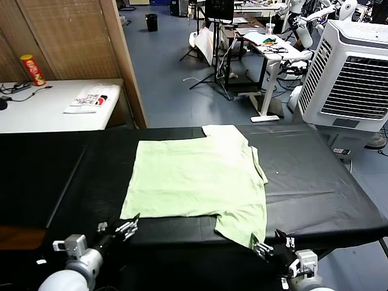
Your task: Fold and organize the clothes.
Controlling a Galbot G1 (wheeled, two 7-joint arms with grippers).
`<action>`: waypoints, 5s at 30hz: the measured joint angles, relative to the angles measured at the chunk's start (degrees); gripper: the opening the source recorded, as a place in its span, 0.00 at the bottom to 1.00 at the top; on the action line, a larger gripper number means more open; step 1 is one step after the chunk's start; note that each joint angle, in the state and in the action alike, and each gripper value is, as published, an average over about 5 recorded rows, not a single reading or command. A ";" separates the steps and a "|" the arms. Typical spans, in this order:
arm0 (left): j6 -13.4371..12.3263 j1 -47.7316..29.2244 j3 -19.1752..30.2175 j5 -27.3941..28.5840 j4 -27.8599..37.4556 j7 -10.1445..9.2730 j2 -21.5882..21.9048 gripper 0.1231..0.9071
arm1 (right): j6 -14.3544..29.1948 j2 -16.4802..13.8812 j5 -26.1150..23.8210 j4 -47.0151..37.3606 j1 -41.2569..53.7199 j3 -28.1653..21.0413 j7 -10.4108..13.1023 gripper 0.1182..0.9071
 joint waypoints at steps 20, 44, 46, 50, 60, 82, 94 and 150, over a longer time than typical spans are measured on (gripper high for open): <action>-0.02 -0.78 0.50 -0.32 3.28 -2.76 -0.94 0.08 | 0.56 1.88 -1.55 -0.70 -0.66 -1.35 0.51 0.26; -4.03 9.33 -3.02 0.38 -8.16 -3.93 -2.02 0.00 | 4.02 0.63 2.71 7.03 -6.41 4.72 -0.19 0.00; -4.76 7.96 -2.63 0.98 -7.51 -3.70 -3.14 0.00 | 5.40 -0.32 3.43 5.28 -3.86 5.18 -1.44 0.00; -5.29 3.37 -1.34 2.16 -5.32 -3.76 -6.23 0.00 | 8.53 -2.75 3.88 0.88 2.10 4.82 -3.70 0.00; -7.82 -7.94 0.57 5.93 1.60 -4.04 -10.91 0.00 | 12.25 -6.24 2.60 -11.98 18.95 -0.28 -4.80 0.00; -10.67 -16.96 2.05 11.39 13.79 -3.64 -12.42 0.00 | 12.84 -2.72 -2.92 -28.90 35.22 -9.56 -3.89 0.00; -9.84 -19.11 2.42 11.97 15.28 -3.04 -12.28 0.16 | 10.72 -2.67 1.01 -25.99 32.94 -7.03 -4.73 0.27; -2.33 -1.69 -0.28 10.16 2.83 -4.00 -0.18 0.00 | -2.12 -11.96 5.04 -4.14 8.97 -0.19 -1.36 0.01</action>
